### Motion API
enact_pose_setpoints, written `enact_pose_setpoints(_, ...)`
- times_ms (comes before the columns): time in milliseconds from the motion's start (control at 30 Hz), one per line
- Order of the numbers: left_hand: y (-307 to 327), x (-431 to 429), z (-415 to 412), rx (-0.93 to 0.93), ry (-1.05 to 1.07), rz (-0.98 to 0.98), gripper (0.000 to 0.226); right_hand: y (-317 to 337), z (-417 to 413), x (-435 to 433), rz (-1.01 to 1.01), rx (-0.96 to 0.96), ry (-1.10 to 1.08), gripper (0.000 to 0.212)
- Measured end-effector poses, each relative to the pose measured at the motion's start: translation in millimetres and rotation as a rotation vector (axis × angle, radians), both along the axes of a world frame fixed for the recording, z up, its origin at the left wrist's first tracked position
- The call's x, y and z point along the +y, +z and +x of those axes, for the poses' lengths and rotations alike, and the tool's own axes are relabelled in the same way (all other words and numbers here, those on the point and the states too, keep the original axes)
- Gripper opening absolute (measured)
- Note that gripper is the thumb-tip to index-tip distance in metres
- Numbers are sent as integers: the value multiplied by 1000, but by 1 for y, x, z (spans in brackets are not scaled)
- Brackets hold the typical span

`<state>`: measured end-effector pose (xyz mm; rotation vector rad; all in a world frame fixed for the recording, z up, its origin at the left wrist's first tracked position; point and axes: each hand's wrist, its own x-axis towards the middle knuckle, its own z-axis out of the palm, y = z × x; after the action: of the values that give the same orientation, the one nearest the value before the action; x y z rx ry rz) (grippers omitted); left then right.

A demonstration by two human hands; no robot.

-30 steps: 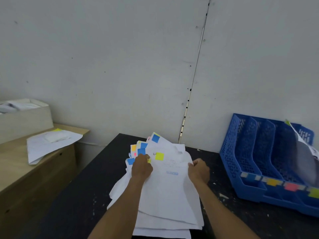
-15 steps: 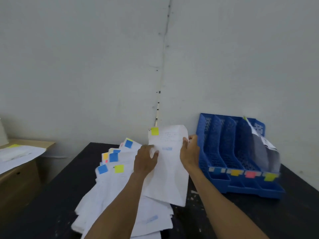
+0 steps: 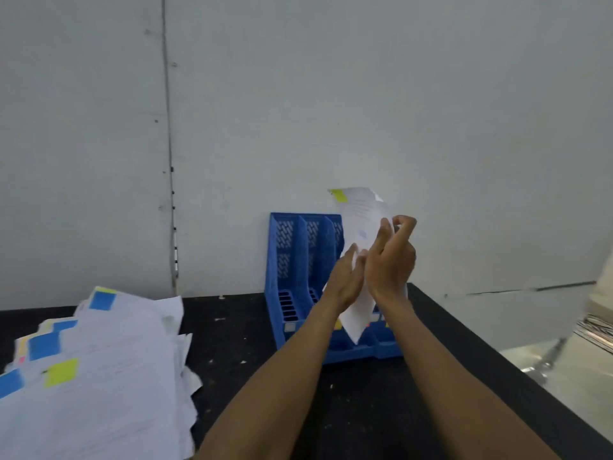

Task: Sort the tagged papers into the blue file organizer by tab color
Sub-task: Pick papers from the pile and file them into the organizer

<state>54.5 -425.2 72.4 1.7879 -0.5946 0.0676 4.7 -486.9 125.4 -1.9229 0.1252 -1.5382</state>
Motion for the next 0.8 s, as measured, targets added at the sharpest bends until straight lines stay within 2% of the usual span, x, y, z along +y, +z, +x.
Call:
enact_pose_setpoints(100, -3, -50, 27, 62, -65, -14, 88, 1, 7, -32, -37, -81, -86, 18)
enact_pose_setpoints(200, -20, -91, 63, 135, -98, -54, 89, -6, 17, -58, -53, -112, -58, 19)
enact_pose_setpoints(300, -28, -112, 82, 166, -114, -134, 89, -23, 29, -80, -65, -39, -6, 20)
enact_pose_setpoints(433, -29, -122, 82, 200, -96, -166, 100, -57, 44, -104, -138, 189, -185, 29)
enact_pose_setpoints(533, -28, -126, 80, 229, -76, -198, 103, -74, 53, -117, -195, 330, -238, 41)
enact_pose_setpoints(667, -39, -135, 105, 254, -65, -296, 92, -78, 67, -118, -103, 273, -79, 61)
enact_pose_setpoints(733, -41, -137, 112, 247, -57, -296, 90, -82, 77, -120, -129, 316, -57, 51)
enact_pose_setpoints(800, -28, -126, 97, 253, -72, -308, 89, -93, 86, -124, -280, 503, -128, 32)
